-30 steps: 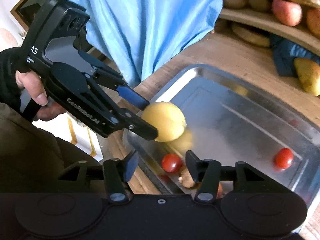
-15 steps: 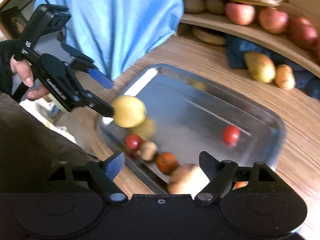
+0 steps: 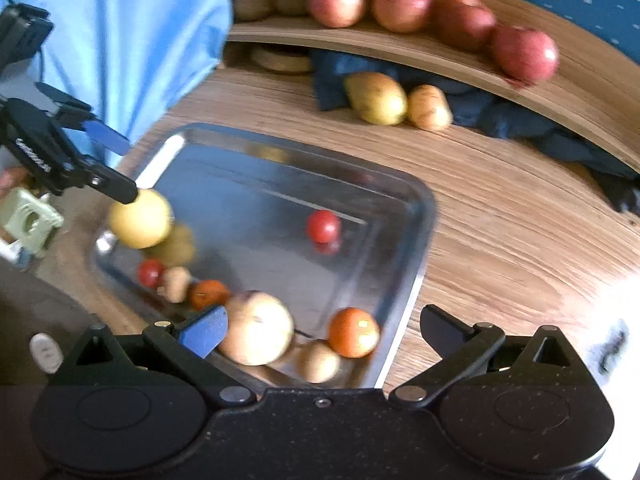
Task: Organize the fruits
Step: 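Move both grippers past the tray toward the fruits under the shelf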
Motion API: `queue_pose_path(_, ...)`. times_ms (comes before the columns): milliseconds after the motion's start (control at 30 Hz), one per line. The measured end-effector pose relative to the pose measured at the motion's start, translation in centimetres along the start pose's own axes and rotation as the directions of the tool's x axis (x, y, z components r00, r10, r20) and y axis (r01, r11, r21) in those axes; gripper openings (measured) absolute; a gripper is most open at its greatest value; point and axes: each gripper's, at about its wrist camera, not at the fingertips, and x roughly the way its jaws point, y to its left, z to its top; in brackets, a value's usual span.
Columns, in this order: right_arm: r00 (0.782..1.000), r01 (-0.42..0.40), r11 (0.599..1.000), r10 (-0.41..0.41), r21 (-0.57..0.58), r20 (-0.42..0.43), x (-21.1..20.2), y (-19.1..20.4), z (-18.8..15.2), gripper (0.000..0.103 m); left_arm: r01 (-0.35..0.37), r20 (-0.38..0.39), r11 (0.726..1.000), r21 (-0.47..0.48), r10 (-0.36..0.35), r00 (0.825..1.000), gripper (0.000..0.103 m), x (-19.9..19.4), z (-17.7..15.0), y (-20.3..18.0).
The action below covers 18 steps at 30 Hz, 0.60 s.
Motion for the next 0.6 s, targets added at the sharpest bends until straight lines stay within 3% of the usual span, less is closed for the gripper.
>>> queue_pose_path(333,0.994,0.104,0.991,-0.106,0.087,0.019,-0.1,-2.4,-0.7,0.102,-0.007,0.012,1.0,0.005,0.006,1.0,0.101,1.5,2.4,-1.9)
queue_pose_path(600,0.99,0.132,0.986,-0.136,0.106,0.031,0.4,-4.1,-0.3,0.102,0.01,0.034,0.997,-0.082,-0.007,0.999,0.102,2.5,3.8,-2.9)
